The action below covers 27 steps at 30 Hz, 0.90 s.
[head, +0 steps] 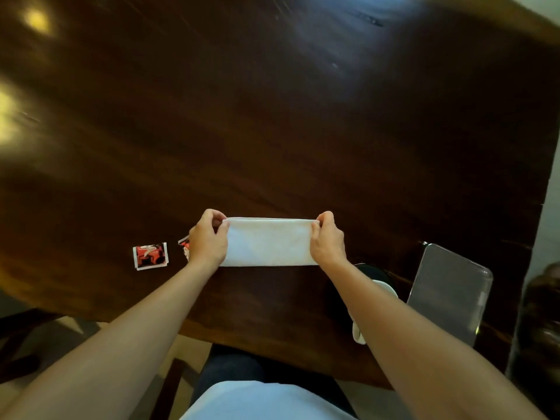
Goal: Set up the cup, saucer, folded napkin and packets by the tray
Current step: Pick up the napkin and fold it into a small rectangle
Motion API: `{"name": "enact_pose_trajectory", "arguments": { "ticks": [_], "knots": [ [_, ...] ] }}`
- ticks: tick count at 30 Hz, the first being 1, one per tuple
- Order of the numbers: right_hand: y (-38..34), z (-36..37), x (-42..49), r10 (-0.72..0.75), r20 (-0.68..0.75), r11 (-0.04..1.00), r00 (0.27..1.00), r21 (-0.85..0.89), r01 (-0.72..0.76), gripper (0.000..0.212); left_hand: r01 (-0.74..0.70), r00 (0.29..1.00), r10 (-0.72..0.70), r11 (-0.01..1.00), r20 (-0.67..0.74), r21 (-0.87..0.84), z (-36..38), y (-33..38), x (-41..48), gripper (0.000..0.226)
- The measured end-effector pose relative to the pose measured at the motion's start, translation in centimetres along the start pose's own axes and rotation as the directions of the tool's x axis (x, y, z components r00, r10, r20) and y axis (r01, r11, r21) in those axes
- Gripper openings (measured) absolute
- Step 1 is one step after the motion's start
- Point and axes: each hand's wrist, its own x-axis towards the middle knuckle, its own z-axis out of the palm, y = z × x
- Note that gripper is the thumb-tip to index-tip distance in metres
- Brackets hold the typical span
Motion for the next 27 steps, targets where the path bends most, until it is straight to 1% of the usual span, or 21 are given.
{"name": "enact_pose_trajectory", "arguments": {
  "ticks": [4, 7, 9, 10, 11, 12, 13, 14, 15, 16, 18, 19, 20, 22, 25, 27],
  "knots": [
    [-0.6, 0.3, 0.5, -0.038, -0.042, 0.994, 0.998, -0.103, 0.034, 0.016, -0.095, 0.995, 0.095, 0.995, -0.002, 0.027, 0.8, -0.4, 0.7, 0.006],
    [-0.4, 0.8, 0.7, -0.066, -0.056, 0.986, 0.996, -0.156, 0.057, 0.015, -0.137, 0.99, 0.136, 0.987, 0.027, 0.087, 1.4, -0.8, 0.6, 0.008],
    [-0.3, 1.1, 0.5, -0.054, -0.077, 0.992, 0.996, -0.12, 0.044, 0.012, -0.136, 0.99, 0.132, 0.983, 0.041, 0.122, 1.4, -0.6, 0.2, 0.01],
    [-0.3, 1.2, 0.3, -0.034, -0.094, 0.996, 0.995, -0.08, 0.027, 0.011, -0.147, 0.989, 0.142, 0.975, 0.036, 0.167, 1.2, -0.4, -0.1, 0.015],
    [-0.3, 1.1, 0.1, -0.027, -0.126, 0.997, 0.992, -0.069, 0.018, 0.016, -0.185, 0.982, 0.185, 0.947, 0.026, 0.261, 1.0, -0.4, -0.3, 0.023],
    [-0.3, 1.2, -0.2, -0.052, -0.176, 0.993, 0.983, -0.117, 0.032, 0.025, -0.252, 0.965, 0.26, 0.888, 0.03, 0.385, 0.8, -0.3, -0.6, 0.035],
    [-0.3, 1.3, -0.5, -0.104, -0.223, 0.976, 0.969, -0.209, 0.057, 0.035, -0.33, 0.936, 0.345, 0.81, 0.061, 0.485, 0.8, -0.3, -0.8, 0.046],
    [-0.3, 1.5, -1.0, -0.172, -0.249, 0.951, 0.953, -0.295, 0.095, 0.043, -0.409, 0.903, 0.412, 0.737, 0.122, 0.538, 0.8, -0.2, -1.2, 0.055],
    [-0.5, 1.9, -1.6, -0.251, -0.231, 0.923, 0.94, -0.35, 0.16, 0.049, -0.485, 0.867, 0.456, 0.674, 0.203, 0.556, 1.0, -0.2, -1.5, 0.062],
    [-0.7, 2.4, -2.2, -0.337, -0.165, 0.885, 0.927, -0.392, 0.252, 0.052, -0.552, 0.829, 0.481, 0.621, 0.285, 0.557, 1.5, -0.4, -1.9, 0.066],
    [-0.7, 3.9, -3.1, -0.488, 0.052, 0.764, 0.872, -0.459, 0.454, 0.058, -0.639, 0.767, 0.494, 0.528, 0.411, 0.559, 2.5, -1.1, -2.4, 0.068],
    [-0.4, 4.7, -3.3, -0.518, 0.157, 0.706, 0.841, -0.476, 0.524, 0.061, -0.663, 0.747, 0.489, 0.49, 0.451, 0.566, 3.0, -1.7, -2.4, 0.067],
    [0.0, 5.4, -3.2, -0.522, 0.233, 0.668, 0.821, -0.487, 0.563, 0.063, -0.673, 0.738, 0.479, 0.465, 0.475, 0.576, 3.4, -2.2, -2.4, 0.067],
    [0.9, 6.4, -2.5, -0.495, 0.278, 0.637, 0.823, -0.527, 0.562, 0.063, -0.671, 0.739, 0.466, 0.445, 0.487, 0.593, 4.1, -3.4, -1.9, 0.068],
    [2.3, 6.9, -1.3, -0.489, 0.271, 0.578, 0.829, -0.611, 0.541, 0.066, -0.662, 0.746, 0.456, 0.432, 0.485, 0.612, 4.9, -4.7, -1.2, 0.072],
    [3.4, 6.9, -0.5, -0.497, 0.239, 0.573, 0.834, -0.632, 0.522, 0.068, -0.652, 0.752, 0.468, 0.428, 0.464, 0.626, 5.3, -5.3, -1.0, 0.075]
  ]
}}
